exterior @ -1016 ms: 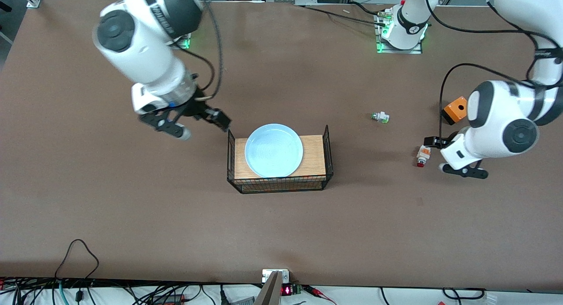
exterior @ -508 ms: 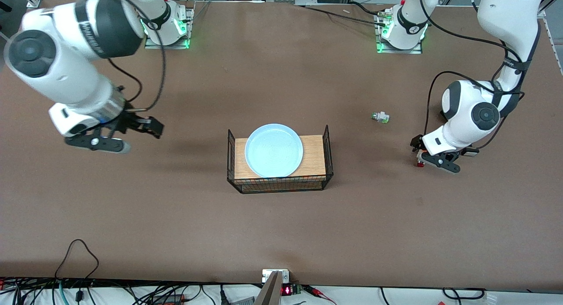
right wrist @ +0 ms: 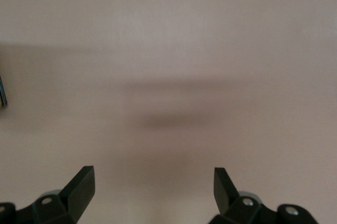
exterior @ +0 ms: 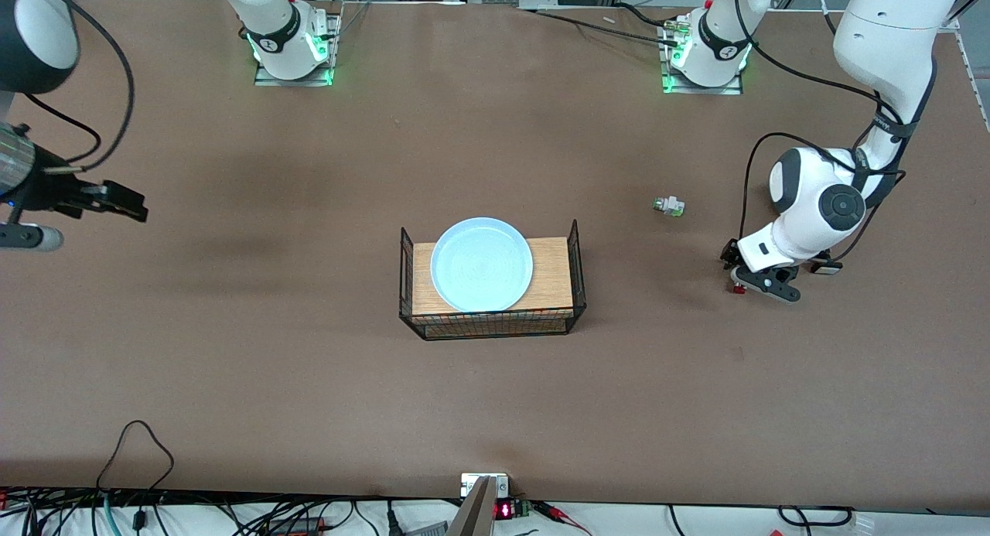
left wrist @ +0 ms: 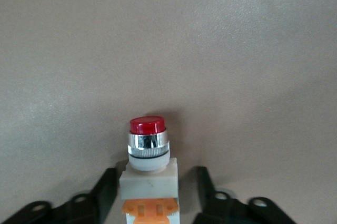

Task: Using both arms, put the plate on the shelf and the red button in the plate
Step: 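Grasp the white red-capped button with the left gripper and lift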

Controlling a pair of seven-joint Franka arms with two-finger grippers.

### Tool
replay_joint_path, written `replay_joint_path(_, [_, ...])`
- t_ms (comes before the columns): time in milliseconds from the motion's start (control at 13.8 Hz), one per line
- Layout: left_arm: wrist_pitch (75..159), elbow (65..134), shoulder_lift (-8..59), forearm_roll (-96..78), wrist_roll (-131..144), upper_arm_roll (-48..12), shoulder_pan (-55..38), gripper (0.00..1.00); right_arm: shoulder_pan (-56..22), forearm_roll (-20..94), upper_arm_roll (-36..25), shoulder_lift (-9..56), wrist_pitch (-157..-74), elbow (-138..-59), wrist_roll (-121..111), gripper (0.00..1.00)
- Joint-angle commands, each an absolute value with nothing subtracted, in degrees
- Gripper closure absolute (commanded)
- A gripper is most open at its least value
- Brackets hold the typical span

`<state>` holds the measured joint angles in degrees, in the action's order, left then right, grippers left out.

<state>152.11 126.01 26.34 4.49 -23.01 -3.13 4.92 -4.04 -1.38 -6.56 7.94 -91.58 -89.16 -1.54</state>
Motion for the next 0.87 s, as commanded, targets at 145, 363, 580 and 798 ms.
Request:
replay_joint_path(145, [147.42,124.20,23.57,5.36,-24.79,-3.86,5.36,0.87,-4.22,-0.44,-6.59,2.30,-97.36,-98.15,-3.08,0.00])
replay_joint_path(363, [129.63,116.58,19.61,5.36,-24.79,-8.58,4.48,0.86,-4.13,-0.35,-6.59,-0.87,-96.43,-100.81,0.95,0.00])
replay_joint_path(580, [107.29,98.41,19.77,1.00,-23.47,-14.49,4.22,0.86,-3.78,-1.14,-6.77,-3.25,-94.31,-101.51,-0.87,0.00])
replay_joint_path(798, [98.53,87.74,19.95,-8.15,-13.67,-20.80,3.96,0.86,-3.43,-1.23,-6.77,-5.44,-94.57,-103.27,-0.97,0.00])
